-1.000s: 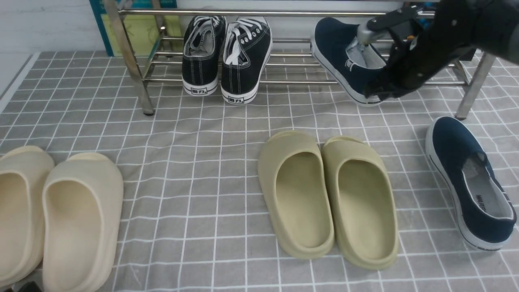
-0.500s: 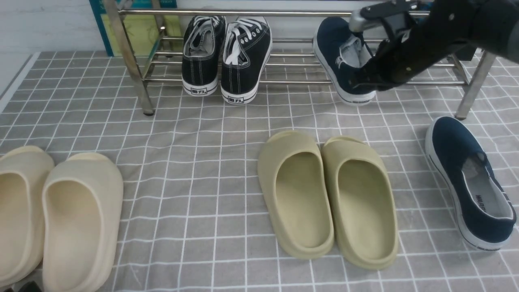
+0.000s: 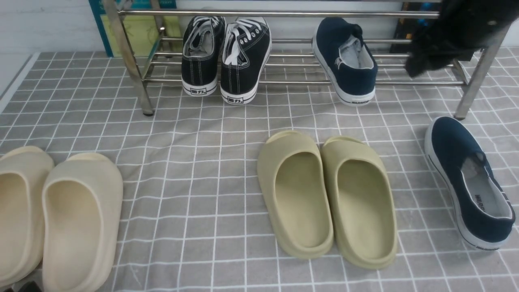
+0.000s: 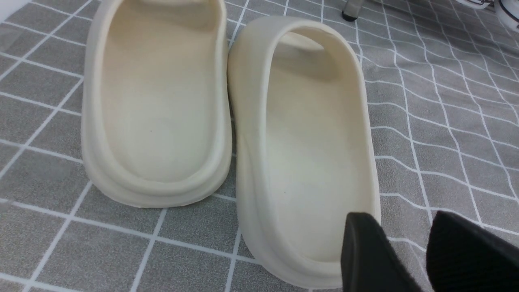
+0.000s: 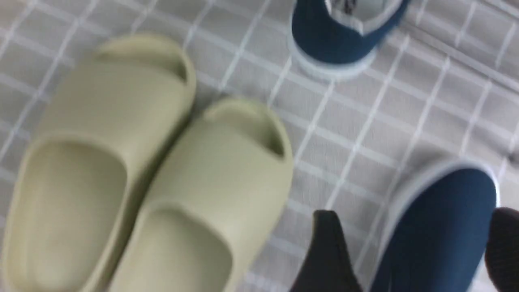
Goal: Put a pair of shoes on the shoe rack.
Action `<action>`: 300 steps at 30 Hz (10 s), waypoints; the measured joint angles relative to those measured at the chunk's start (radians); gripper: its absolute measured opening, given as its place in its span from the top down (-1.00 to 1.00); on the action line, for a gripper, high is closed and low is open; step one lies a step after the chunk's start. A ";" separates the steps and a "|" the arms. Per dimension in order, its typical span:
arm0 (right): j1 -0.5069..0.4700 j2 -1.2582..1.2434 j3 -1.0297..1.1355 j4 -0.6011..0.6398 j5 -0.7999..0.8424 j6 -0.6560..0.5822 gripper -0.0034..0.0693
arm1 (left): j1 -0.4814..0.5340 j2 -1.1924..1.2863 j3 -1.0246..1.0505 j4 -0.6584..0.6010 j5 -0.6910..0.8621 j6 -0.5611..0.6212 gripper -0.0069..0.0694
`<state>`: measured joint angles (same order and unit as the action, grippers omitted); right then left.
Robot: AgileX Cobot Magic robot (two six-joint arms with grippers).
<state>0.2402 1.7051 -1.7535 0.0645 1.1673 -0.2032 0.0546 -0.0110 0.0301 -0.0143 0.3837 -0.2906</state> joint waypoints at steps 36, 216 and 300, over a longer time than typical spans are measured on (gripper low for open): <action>0.000 -0.028 0.768 -0.239 -0.379 0.363 -0.17 | 0.000 0.000 0.000 -0.020 0.000 0.000 0.19; -0.285 -1.715 1.769 -0.036 -0.781 0.329 0.91 | 0.000 0.000 0.000 -0.023 0.000 0.000 0.19; -0.285 -1.715 1.769 -0.036 -0.781 0.328 0.75 | 0.000 0.000 0.000 -0.023 0.000 0.000 0.19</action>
<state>-0.0448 -0.0102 0.0159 0.0283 0.3860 0.1253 0.0546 -0.0110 0.0301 -0.0376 0.3840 -0.2906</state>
